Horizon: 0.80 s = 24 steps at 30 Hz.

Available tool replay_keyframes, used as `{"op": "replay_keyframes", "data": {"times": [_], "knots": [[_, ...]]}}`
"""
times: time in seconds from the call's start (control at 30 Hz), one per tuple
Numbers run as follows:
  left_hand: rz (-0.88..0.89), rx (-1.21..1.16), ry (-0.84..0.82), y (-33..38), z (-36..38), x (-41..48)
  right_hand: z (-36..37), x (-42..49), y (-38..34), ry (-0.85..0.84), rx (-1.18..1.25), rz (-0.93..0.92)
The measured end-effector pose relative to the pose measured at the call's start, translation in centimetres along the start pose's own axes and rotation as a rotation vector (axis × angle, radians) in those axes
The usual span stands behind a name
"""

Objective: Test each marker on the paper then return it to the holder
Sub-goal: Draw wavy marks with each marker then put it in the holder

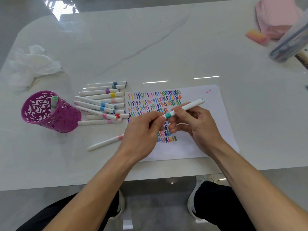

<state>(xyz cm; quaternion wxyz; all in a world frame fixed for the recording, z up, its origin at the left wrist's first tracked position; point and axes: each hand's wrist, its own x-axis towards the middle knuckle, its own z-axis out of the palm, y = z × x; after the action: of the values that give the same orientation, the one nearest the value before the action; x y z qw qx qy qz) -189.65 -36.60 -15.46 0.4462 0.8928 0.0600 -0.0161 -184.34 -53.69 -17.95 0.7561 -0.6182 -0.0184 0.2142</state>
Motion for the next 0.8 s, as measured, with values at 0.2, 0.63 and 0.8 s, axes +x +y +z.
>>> {"op": "replay_keyframes", "data": {"times": [0.2,0.63,0.8], "knots": [[-0.068,-0.208,0.204,0.3,-1.4,0.8,1.1,0.7,0.1,0.056,-0.143,-0.01],[0.041,-0.399,0.762,-0.3,-7.4,0.2,1.1,1.0,0.4,0.225,-0.36,-0.097],[0.079,-0.343,0.905,-0.7,-9.4,-1.1,1.7,0.8,0.6,0.186,-0.425,-0.126]]}}
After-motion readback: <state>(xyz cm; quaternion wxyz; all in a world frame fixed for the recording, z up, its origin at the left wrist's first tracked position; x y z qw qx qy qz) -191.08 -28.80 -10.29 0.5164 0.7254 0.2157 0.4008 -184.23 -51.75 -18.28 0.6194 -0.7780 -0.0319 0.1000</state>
